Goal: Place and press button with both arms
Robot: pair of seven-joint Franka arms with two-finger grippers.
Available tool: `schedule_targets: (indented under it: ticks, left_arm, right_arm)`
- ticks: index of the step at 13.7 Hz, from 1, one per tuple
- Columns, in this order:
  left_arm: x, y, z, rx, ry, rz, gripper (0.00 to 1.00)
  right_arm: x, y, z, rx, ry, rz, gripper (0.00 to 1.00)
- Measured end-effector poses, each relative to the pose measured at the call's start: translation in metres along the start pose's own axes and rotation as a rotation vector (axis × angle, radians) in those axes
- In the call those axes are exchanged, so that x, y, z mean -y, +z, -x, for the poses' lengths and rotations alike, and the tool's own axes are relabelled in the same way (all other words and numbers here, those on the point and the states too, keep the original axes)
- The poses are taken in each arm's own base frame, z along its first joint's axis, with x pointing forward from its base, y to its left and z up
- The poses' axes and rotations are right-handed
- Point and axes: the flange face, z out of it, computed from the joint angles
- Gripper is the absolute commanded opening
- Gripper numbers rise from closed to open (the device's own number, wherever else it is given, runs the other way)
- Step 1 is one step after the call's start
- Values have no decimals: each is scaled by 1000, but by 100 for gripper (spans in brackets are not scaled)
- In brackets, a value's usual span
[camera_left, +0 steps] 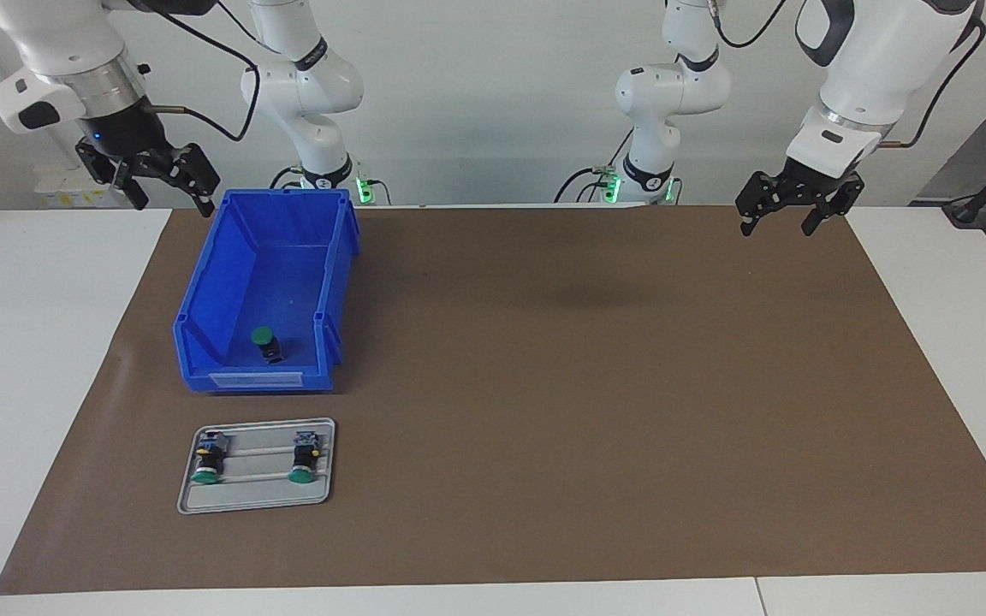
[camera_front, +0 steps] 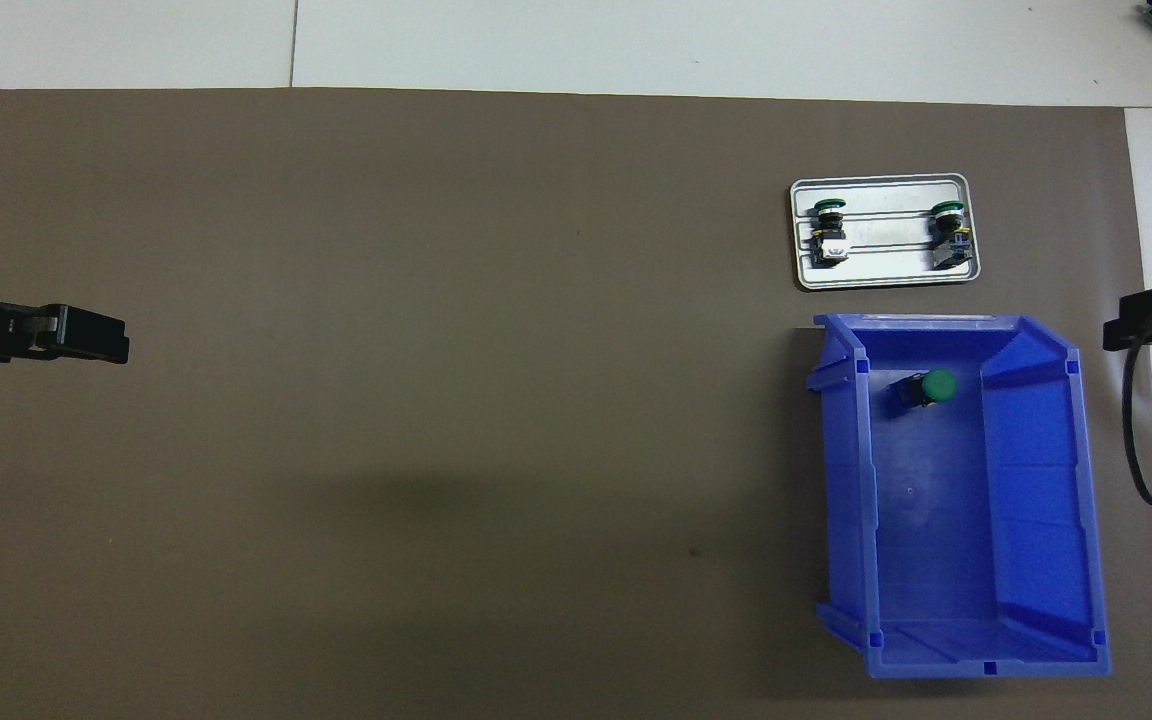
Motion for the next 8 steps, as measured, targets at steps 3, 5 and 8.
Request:
schedule_targets:
  ticks: [3,5,8]
  left_arm:
    - [0,0,0,0,0,0,100]
    - [0,0,0,0,0,0,100]
    - [0,0,0,0,0,0,100]
  right_arm:
    - [2,6,1,15,-31,2,100]
    - [2,4,-1,2,-78,2,100]
    - [2,3,-3,-17,-89,2,100]
